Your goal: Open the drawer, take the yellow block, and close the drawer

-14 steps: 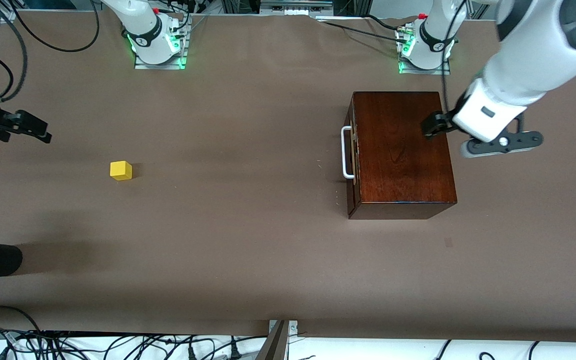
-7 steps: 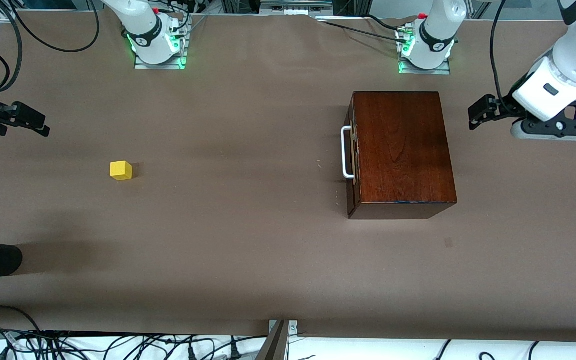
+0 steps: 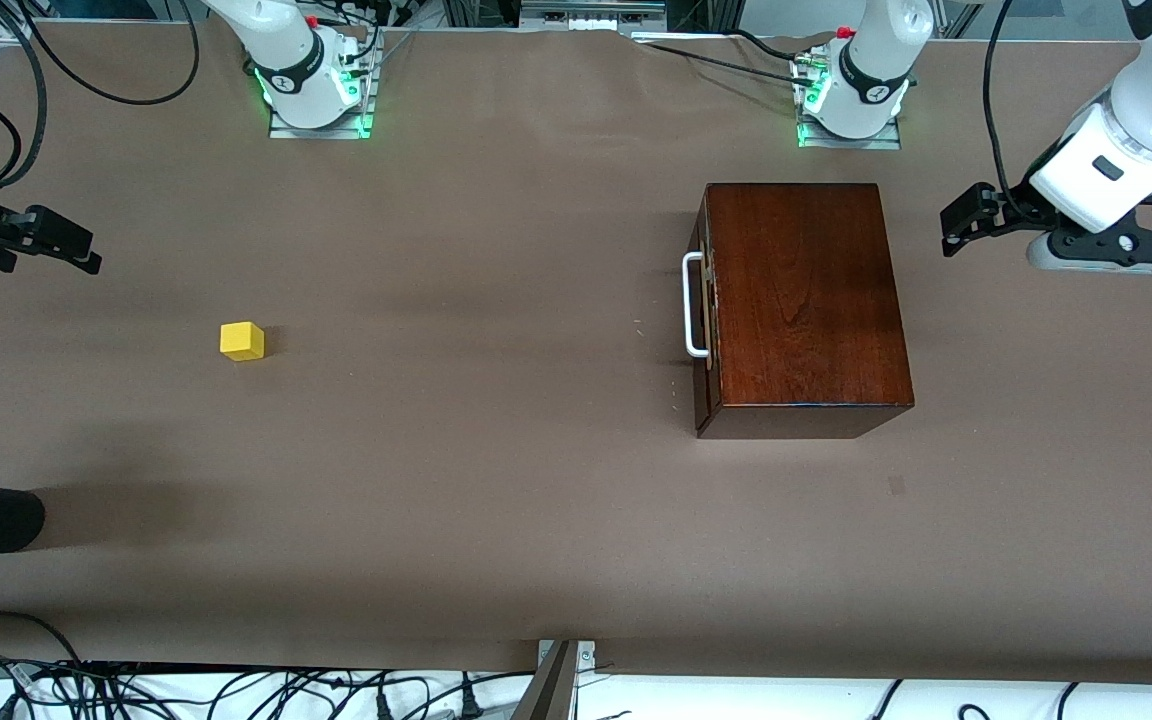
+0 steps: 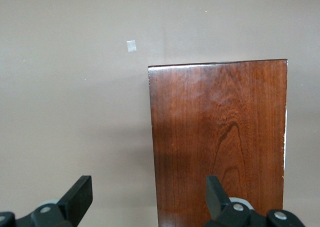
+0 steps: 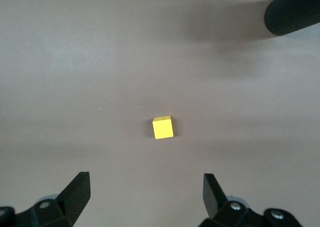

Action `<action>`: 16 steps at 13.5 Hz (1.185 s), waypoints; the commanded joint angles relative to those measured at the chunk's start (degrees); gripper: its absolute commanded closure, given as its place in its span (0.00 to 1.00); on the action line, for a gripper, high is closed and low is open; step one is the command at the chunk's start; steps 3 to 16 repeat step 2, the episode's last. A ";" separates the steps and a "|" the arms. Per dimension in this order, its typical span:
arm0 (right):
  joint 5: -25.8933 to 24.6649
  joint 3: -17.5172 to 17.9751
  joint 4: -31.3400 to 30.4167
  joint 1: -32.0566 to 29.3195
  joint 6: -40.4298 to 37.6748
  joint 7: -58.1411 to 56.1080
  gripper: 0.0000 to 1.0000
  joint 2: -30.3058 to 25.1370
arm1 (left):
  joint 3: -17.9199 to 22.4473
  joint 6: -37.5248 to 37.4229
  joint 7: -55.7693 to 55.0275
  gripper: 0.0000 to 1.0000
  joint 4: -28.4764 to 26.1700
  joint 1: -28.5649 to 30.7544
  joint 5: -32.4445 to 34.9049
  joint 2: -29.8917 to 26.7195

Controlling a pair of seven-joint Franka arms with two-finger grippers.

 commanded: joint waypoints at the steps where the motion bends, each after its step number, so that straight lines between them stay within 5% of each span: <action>1: -0.10 0.66 0.81 -0.87 -1.19 0.58 0.00 0.59 | -0.16 0.80 1.24 0.00 -0.85 0.36 0.69 -1.32; 16: -0.10 0.66 0.80 -0.87 -1.19 0.58 0.00 0.85 | -0.16 0.80 1.50 0.00 -0.67 0.36 1.04 -1.32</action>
